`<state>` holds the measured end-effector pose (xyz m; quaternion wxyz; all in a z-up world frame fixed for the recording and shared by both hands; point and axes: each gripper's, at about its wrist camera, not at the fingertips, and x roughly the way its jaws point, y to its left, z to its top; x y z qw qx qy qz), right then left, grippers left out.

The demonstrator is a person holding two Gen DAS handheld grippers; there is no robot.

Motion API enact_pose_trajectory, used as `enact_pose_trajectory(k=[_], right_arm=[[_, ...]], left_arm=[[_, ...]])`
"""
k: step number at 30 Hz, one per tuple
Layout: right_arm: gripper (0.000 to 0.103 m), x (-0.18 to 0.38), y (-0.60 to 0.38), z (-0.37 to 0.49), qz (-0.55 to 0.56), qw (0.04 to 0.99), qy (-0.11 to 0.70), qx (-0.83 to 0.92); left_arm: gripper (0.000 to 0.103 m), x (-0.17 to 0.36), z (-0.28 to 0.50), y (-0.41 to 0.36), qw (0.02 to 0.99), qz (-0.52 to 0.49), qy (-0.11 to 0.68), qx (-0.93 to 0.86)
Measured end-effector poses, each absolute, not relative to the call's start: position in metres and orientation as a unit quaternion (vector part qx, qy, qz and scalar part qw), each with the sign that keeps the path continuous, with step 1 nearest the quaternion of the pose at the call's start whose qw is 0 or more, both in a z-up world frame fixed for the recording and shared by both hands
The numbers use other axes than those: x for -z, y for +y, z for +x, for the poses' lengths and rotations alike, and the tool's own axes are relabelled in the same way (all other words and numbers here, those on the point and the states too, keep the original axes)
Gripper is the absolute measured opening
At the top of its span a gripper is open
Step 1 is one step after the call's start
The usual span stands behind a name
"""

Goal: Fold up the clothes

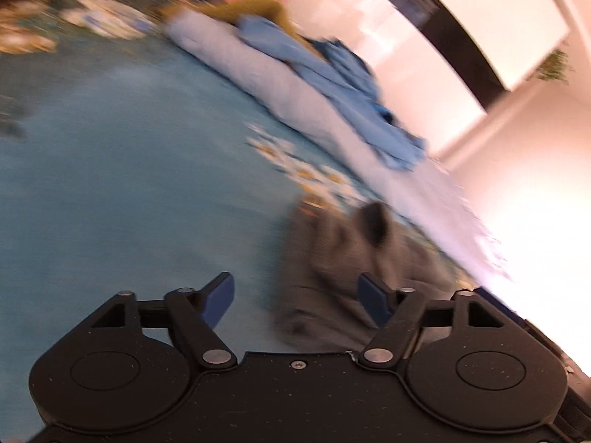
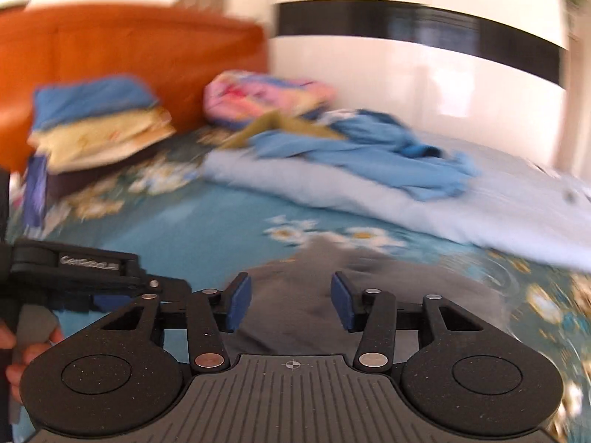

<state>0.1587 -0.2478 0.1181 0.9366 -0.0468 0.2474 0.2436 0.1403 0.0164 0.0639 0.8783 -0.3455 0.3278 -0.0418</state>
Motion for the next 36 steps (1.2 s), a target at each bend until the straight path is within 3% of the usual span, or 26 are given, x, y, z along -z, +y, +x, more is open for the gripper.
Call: enact_pose_trajectory(k=[6, 14, 20, 22, 26, 28, 36], right_arm=[[0.048, -0.111, -0.333, 0.153, 0.039, 0.951, 0.272, -0.142], [0.049, -0.082, -0.394, 0.143, 0.093, 0.946, 0.301, -0.077], [0.050, -0.072, -0.410, 0.146, 0.114, 0.944, 0.303, -0.069], [0.050, -0.068, -0.411, 0.148, 0.116, 0.942, 0.307, -0.074], [0.050, -0.066, -0.410, 0.147, 0.118, 0.940, 0.311, -0.081], [0.050, -0.063, -0.410, 0.147, 0.119, 0.938, 0.315, -0.080], [0.050, -0.063, -0.413, 0.145, 0.125, 0.935, 0.324, -0.067]], left_arm=[[0.074, -0.051, 0.173, -0.023, 0.859, -0.356, 0.360, 0.073], [0.070, -0.067, 0.171, -0.038, 0.884, -0.332, 0.326, 0.049], [0.070, -0.069, 0.161, -0.034, 0.887, -0.337, 0.314, 0.047], [0.062, -0.064, 0.165, -0.035, 0.881, -0.347, 0.318, 0.048], [0.060, -0.059, 0.173, -0.041, 0.877, -0.352, 0.321, 0.052], [0.054, -0.059, 0.174, -0.043, 0.879, -0.351, 0.321, 0.038], [0.053, -0.081, 0.169, -0.063, 0.913, -0.262, 0.312, 0.013]])
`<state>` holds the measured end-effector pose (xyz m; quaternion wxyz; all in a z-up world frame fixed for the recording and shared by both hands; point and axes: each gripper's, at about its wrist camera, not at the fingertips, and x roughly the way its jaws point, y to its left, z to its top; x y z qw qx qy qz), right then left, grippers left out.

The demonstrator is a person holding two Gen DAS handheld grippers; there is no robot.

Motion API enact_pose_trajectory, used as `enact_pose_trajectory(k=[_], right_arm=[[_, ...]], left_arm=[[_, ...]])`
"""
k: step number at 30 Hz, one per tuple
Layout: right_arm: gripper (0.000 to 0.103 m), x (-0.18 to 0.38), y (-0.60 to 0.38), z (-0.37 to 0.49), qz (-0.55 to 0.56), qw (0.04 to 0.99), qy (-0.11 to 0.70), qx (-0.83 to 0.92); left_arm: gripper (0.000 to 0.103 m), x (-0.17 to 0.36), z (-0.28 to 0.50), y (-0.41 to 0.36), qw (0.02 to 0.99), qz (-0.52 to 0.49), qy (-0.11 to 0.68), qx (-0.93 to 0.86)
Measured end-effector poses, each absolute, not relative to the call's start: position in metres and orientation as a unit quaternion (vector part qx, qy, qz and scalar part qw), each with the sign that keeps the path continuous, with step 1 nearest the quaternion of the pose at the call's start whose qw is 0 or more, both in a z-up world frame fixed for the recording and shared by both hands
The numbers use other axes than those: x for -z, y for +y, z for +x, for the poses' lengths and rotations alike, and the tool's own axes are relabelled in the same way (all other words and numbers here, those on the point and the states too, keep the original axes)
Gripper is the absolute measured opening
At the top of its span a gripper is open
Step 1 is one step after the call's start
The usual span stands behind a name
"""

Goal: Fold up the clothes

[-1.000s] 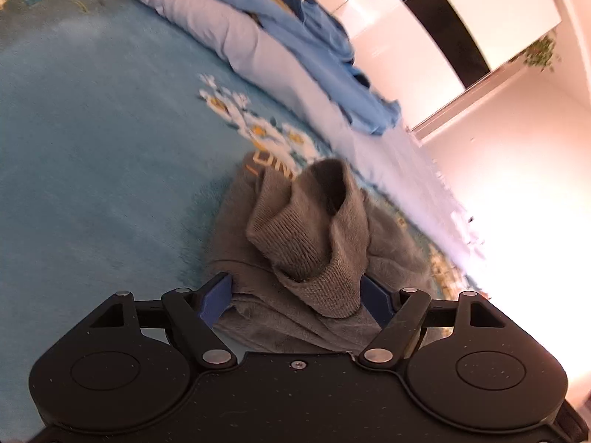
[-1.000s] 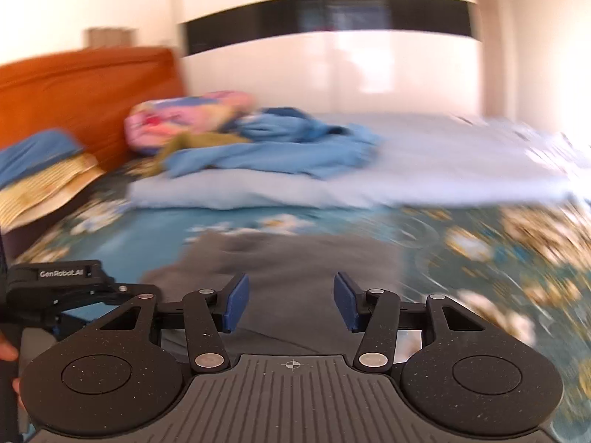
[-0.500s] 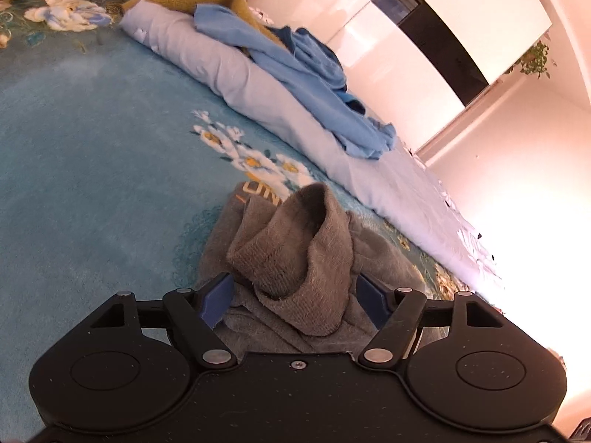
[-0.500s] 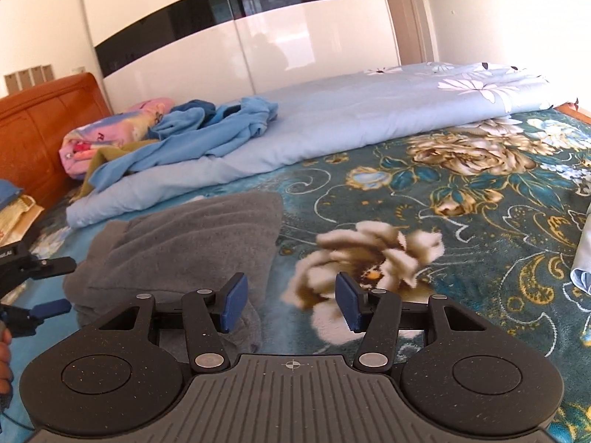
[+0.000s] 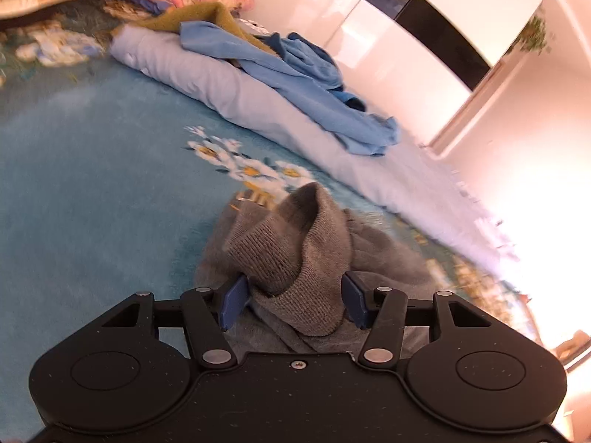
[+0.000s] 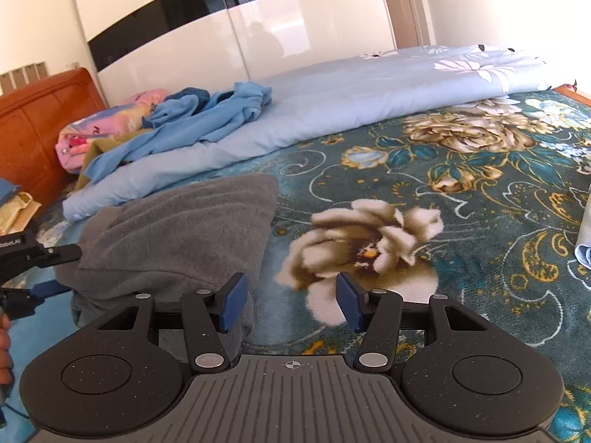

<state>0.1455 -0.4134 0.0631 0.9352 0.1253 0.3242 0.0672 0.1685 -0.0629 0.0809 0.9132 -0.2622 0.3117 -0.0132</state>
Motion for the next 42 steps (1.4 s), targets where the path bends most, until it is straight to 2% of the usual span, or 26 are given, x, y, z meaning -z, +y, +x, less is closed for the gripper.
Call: enact_pose_trajectory(k=[4, 6, 13, 17, 23, 26, 29, 31, 32, 33, 34, 38, 42], right_arm=[[0.050, -0.066, -0.411, 0.147, 0.125, 0.935, 0.324, -0.072], [0.050, -0.068, -0.409, 0.149, 0.123, 0.934, 0.329, -0.069], [0.050, -0.064, -0.404, 0.152, 0.123, 0.928, 0.344, -0.066], [0.050, -0.060, -0.404, 0.153, 0.127, 0.926, 0.347, -0.070], [0.050, -0.054, -0.409, 0.156, 0.146, 0.919, 0.357, -0.074], [0.050, -0.054, -0.409, 0.159, 0.157, 0.917, 0.356, -0.081], [0.050, -0.056, -0.411, 0.163, 0.177, 0.916, 0.349, -0.091], [0.051, -0.058, -0.413, 0.165, 0.194, 0.913, 0.345, -0.097], [0.059, -0.058, -0.413, 0.167, 0.203, 0.911, 0.344, -0.101], [0.070, -0.057, -0.413, 0.169, 0.213, 0.908, 0.344, -0.108], [0.071, -0.056, -0.413, 0.171, 0.222, 0.905, 0.344, -0.117], [0.077, -0.044, -0.406, 0.182, 0.243, 0.892, 0.359, -0.130], [0.078, -0.032, -0.403, 0.196, 0.282, 0.872, 0.378, -0.131]], left_arm=[[0.054, -0.076, 0.174, -0.065, 0.910, -0.260, 0.321, 0.035], [0.051, -0.070, 0.179, -0.062, 0.907, -0.267, 0.325, 0.031], [0.020, -0.075, 0.177, -0.053, 0.922, -0.258, 0.286, 0.044], [0.019, -0.076, 0.178, -0.049, 0.924, -0.256, 0.280, 0.039], [0.019, -0.048, 0.171, -0.032, 0.907, -0.287, 0.307, 0.021], [0.028, -0.050, 0.166, -0.025, 0.905, -0.297, 0.302, 0.043], [0.032, -0.057, 0.163, -0.020, 0.906, -0.301, 0.294, 0.052], [0.046, -0.061, 0.160, -0.018, 0.913, -0.288, 0.286, 0.048], [0.050, -0.063, 0.158, -0.017, 0.916, -0.280, 0.282, 0.048], [0.060, -0.063, 0.159, -0.016, 0.917, -0.276, 0.282, 0.050], [0.069, -0.061, 0.160, -0.015, 0.917, -0.274, 0.286, 0.049], [0.079, -0.051, 0.172, -0.018, 0.914, -0.260, 0.308, 0.044], [0.087, -0.038, 0.194, -0.017, 0.901, -0.266, 0.336, 0.067]])
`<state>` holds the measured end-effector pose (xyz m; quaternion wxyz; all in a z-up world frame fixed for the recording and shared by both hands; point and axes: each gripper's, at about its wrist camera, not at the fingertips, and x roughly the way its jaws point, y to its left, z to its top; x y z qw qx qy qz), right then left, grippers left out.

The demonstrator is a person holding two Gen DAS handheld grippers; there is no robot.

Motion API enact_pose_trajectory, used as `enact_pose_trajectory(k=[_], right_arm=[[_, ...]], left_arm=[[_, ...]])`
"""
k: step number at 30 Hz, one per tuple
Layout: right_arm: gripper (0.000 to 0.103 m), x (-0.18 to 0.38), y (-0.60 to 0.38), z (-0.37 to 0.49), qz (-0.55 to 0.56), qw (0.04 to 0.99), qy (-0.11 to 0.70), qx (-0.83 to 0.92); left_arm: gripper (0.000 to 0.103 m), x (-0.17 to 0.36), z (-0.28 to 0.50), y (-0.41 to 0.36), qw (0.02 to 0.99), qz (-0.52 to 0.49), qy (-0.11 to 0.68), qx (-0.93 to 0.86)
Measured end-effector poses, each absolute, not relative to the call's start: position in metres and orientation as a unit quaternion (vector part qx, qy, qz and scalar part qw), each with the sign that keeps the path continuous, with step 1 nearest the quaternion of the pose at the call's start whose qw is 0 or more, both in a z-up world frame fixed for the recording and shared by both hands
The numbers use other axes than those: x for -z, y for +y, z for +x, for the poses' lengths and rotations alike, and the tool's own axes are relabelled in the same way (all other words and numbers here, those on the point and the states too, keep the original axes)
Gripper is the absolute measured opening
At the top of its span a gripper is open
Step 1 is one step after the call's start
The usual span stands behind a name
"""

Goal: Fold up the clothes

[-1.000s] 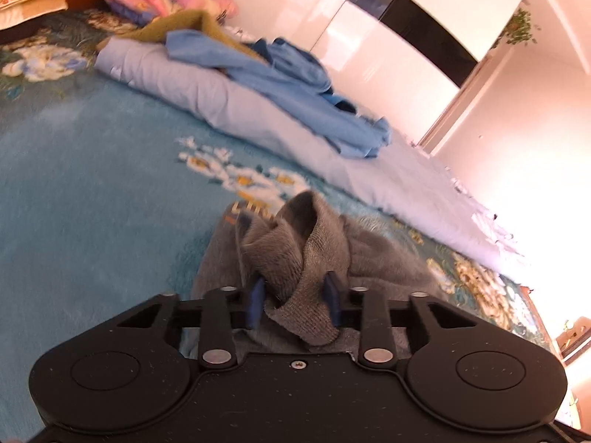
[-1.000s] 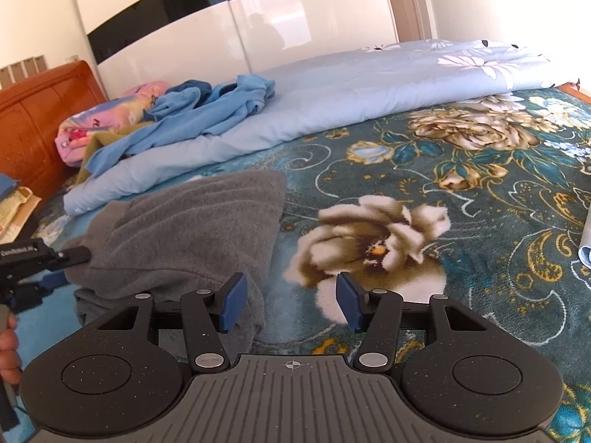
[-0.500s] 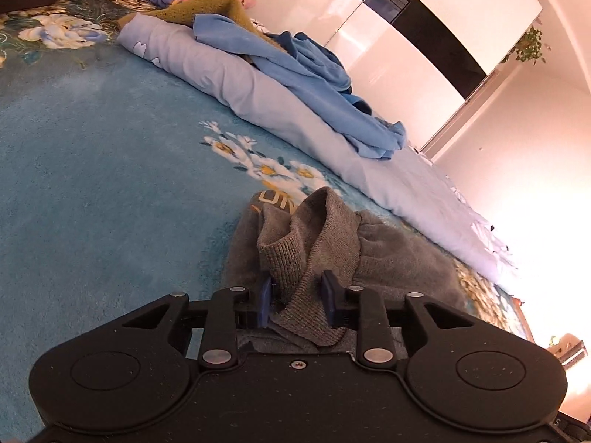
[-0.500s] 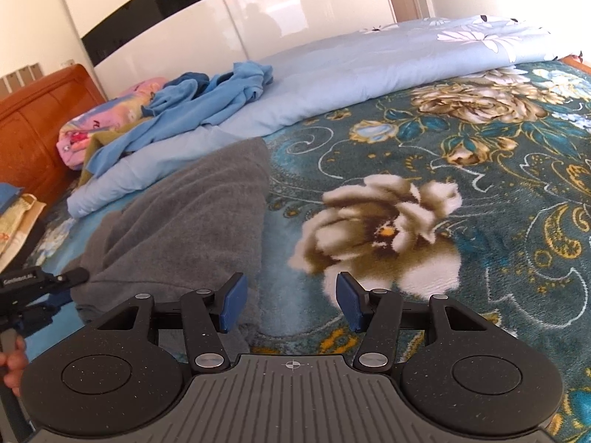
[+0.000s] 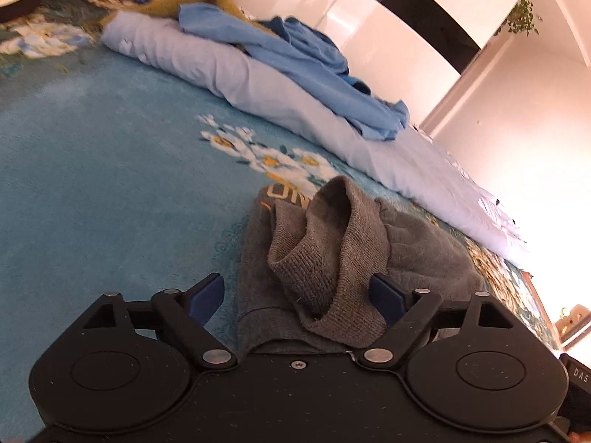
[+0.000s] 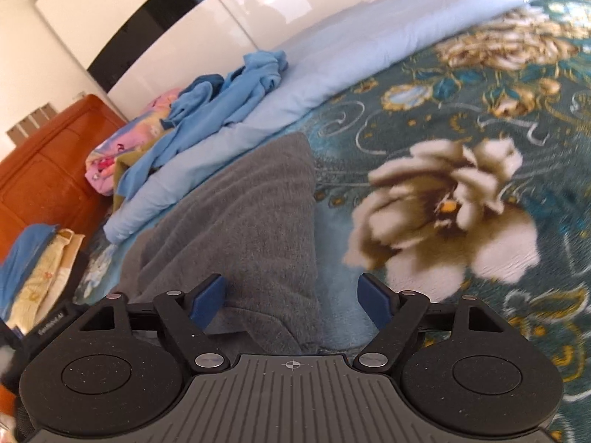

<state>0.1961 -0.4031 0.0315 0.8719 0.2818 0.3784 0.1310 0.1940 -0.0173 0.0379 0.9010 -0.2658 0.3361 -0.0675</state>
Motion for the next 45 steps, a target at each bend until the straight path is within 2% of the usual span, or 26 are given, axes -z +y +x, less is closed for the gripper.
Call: enact_pose_trajectory(k=[6, 11, 13, 14, 15, 16, 18, 21, 22, 25, 33, 45], right_arm=[[0.079, -0.011, -0.401, 0.233, 0.348, 0.838, 0.396, -0.140], [0.082, -0.006, -0.395, 0.258, 0.372, 0.822, 0.398, -0.168], [0.081, -0.004, -0.392, 0.264, 0.380, 0.816, 0.401, -0.172], [0.075, -0.004, -0.391, 0.267, 0.384, 0.813, 0.402, -0.173], [0.063, -0.005, -0.389, 0.268, 0.382, 0.813, 0.402, -0.176], [0.058, -0.006, -0.388, 0.268, 0.378, 0.814, 0.402, -0.179], [0.041, -0.010, -0.386, 0.268, 0.370, 0.815, 0.407, -0.182], [0.026, -0.020, -0.386, 0.269, 0.355, 0.816, 0.417, -0.184], [0.025, -0.026, -0.385, 0.270, 0.344, 0.819, 0.420, -0.185], [0.023, -0.045, -0.384, 0.267, 0.309, 0.829, 0.427, -0.186], [0.023, -0.100, -0.452, 0.240, 0.226, 0.864, 0.417, -0.166], [0.023, -0.167, -0.664, 0.186, 0.165, 0.904, 0.390, -0.066]], left_arm=[[0.094, -0.030, 0.226, -0.016, 0.884, -0.278, 0.363, 0.100], [0.094, -0.023, 0.244, -0.018, 0.870, -0.284, 0.380, 0.135], [0.090, -0.022, 0.248, -0.017, 0.866, -0.292, 0.379, 0.142], [0.087, -0.022, 0.248, -0.017, 0.866, -0.296, 0.378, 0.143], [0.082, -0.022, 0.248, -0.016, 0.865, -0.299, 0.377, 0.145], [0.075, -0.022, 0.247, -0.016, 0.865, -0.301, 0.375, 0.144], [0.067, -0.024, 0.244, -0.017, 0.867, -0.300, 0.373, 0.140], [0.053, -0.032, 0.236, -0.027, 0.877, -0.287, 0.365, 0.127], [0.045, -0.037, 0.233, -0.032, 0.883, -0.274, 0.360, 0.124], [0.032, -0.054, 0.223, -0.045, 0.891, -0.259, 0.353, 0.122], [0.031, -0.085, 0.193, -0.121, 0.884, -0.226, 0.355, 0.203], [0.031, -0.125, 0.178, -0.346, 0.846, -0.141, 0.336, 0.389]])
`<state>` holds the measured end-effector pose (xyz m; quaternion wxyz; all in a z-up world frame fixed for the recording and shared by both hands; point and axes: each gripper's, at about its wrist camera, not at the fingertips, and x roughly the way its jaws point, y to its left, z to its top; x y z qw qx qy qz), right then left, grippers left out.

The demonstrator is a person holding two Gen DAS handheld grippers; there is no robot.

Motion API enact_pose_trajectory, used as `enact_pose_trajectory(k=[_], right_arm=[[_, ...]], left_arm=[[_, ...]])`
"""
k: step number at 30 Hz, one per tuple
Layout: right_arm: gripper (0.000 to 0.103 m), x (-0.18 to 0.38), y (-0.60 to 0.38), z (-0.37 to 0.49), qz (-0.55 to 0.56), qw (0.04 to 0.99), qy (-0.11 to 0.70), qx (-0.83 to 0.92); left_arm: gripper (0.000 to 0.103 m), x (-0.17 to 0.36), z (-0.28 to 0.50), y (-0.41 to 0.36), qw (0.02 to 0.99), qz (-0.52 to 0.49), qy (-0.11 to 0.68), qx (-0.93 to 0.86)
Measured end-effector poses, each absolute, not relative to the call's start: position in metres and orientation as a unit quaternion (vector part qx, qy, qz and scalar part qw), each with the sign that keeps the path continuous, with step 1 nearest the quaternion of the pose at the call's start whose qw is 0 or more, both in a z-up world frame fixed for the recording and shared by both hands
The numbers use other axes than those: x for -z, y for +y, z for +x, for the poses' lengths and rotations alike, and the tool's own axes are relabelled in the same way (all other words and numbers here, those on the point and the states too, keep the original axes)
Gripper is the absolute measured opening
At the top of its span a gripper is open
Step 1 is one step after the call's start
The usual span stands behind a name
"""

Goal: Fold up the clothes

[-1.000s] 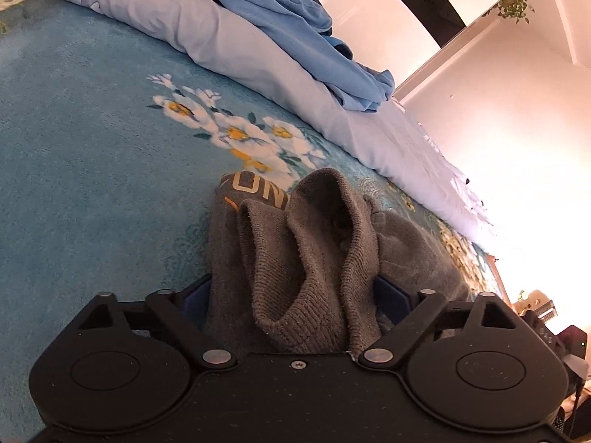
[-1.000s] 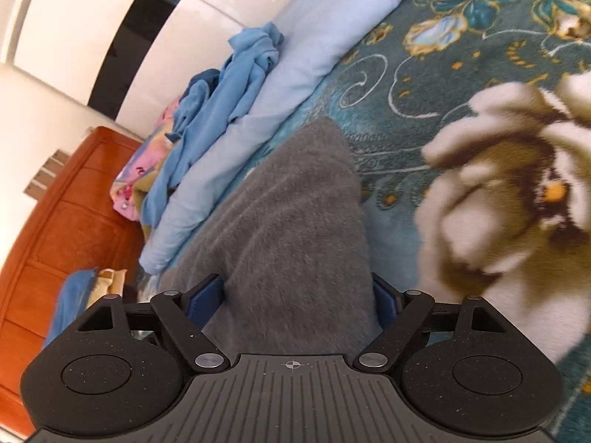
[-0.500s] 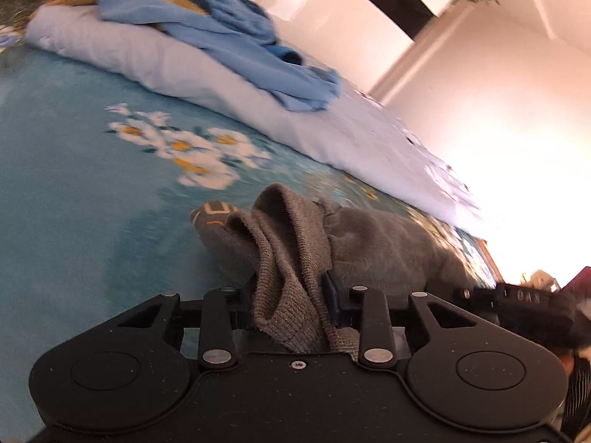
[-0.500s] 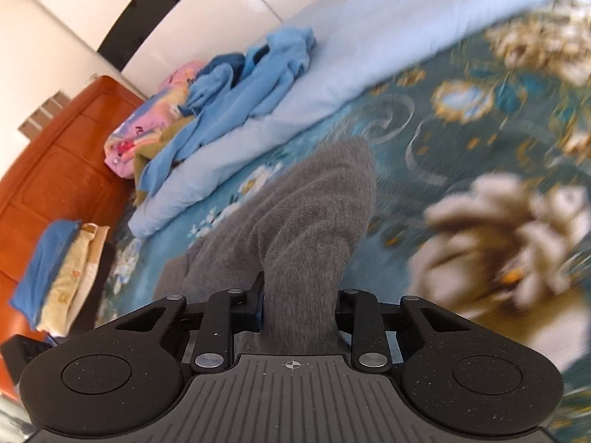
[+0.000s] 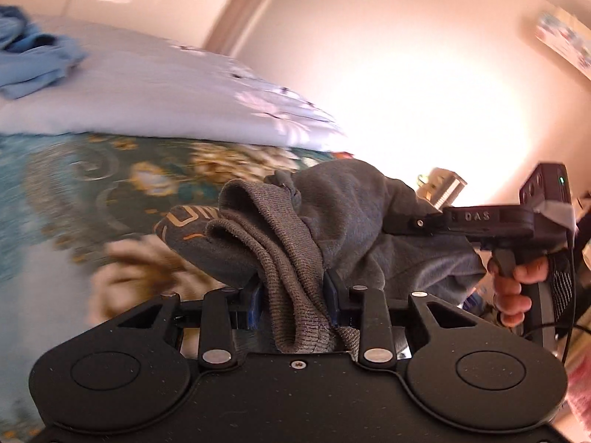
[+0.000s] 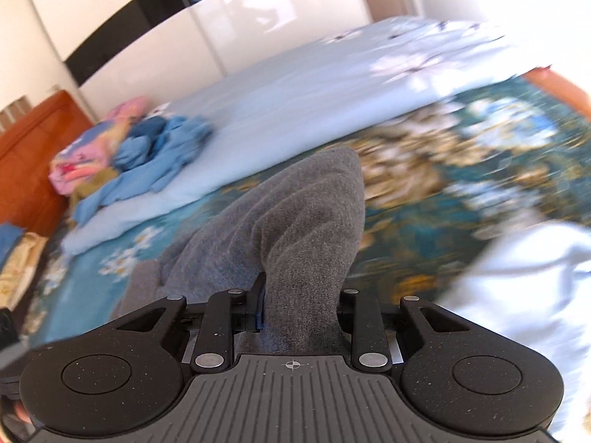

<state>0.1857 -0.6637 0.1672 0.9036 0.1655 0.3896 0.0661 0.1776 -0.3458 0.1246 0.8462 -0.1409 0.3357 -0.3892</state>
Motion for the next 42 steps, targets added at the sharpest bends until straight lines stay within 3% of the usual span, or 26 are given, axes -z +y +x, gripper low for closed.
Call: enact_pose_trajectory(k=[10, 17, 19, 21, 31, 35, 36, 37, 42], right_arm=[[0.023, -0.185, -0.772, 0.190, 0.089, 0.902, 0.423, 0.001], [0.025, -0.144, -0.812, 0.198, 0.086, 0.885, 0.457, 0.038], [0.028, -0.128, -0.820, 0.194, 0.102, 0.882, 0.457, 0.050], [0.039, -0.117, -0.828, 0.189, 0.121, 0.884, 0.447, 0.061], [0.053, -0.137, -0.849, 0.162, 0.158, 0.898, 0.395, 0.114], [0.054, -0.157, -0.830, 0.144, 0.151, 0.915, 0.339, 0.157], [0.057, -0.163, -0.821, 0.138, 0.149, 0.921, 0.319, 0.164], [0.066, -0.169, -0.811, 0.132, 0.145, 0.928, 0.299, 0.170], [0.067, -0.188, -0.754, 0.111, 0.132, 0.949, 0.240, 0.158]], left_arm=[[0.031, -0.123, 0.165, -0.490, 0.813, -0.087, 0.336, 0.468], [0.032, -0.087, 0.150, -0.546, 0.808, -0.042, 0.344, 0.477], [0.033, -0.074, 0.155, -0.546, 0.807, -0.034, 0.354, 0.471], [0.036, -0.068, 0.160, -0.541, 0.806, -0.044, 0.354, 0.473], [0.051, -0.094, 0.154, -0.501, 0.824, -0.029, 0.332, 0.458], [0.063, -0.106, 0.153, -0.466, 0.844, -0.008, 0.322, 0.429], [0.067, -0.109, 0.153, -0.455, 0.851, -0.005, 0.319, 0.418], [0.071, -0.111, 0.153, -0.443, 0.856, -0.005, 0.319, 0.407], [0.077, -0.112, 0.155, -0.374, 0.880, -0.021, 0.325, 0.345]])
